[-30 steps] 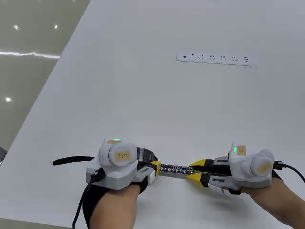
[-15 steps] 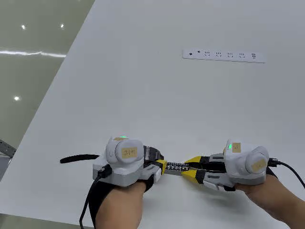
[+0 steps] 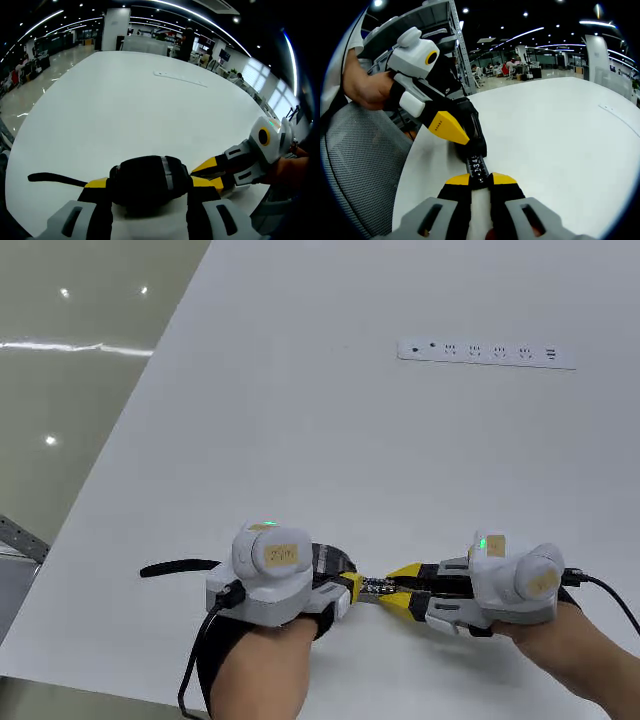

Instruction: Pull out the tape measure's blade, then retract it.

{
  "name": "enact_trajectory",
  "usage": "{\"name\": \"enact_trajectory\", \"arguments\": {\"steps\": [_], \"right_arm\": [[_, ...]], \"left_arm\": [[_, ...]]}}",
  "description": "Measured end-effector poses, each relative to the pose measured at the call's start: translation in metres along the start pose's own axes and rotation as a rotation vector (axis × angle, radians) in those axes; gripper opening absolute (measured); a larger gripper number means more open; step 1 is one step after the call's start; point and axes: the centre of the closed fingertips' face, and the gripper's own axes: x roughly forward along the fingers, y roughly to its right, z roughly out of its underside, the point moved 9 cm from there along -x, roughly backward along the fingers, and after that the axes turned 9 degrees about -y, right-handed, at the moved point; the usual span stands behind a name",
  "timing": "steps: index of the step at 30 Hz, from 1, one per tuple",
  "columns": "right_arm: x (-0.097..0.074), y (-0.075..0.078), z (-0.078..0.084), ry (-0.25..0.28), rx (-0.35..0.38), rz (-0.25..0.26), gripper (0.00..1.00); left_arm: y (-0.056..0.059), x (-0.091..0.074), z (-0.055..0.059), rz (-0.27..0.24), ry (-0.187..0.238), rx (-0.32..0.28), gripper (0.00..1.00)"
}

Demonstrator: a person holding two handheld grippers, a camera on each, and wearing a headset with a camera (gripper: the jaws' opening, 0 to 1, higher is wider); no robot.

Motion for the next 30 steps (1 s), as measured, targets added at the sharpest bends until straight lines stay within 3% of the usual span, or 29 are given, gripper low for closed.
{"name": "enact_trajectory", "arguments": {"steps": [30], "right_arm": [[0.01,-0.002,-0.011,-0.015,-0.019,-0.029,0.11]], "left_arm": [[-0.002,-0.001,-0.001,0.025,-0.006,-0.032,0.56]]}}
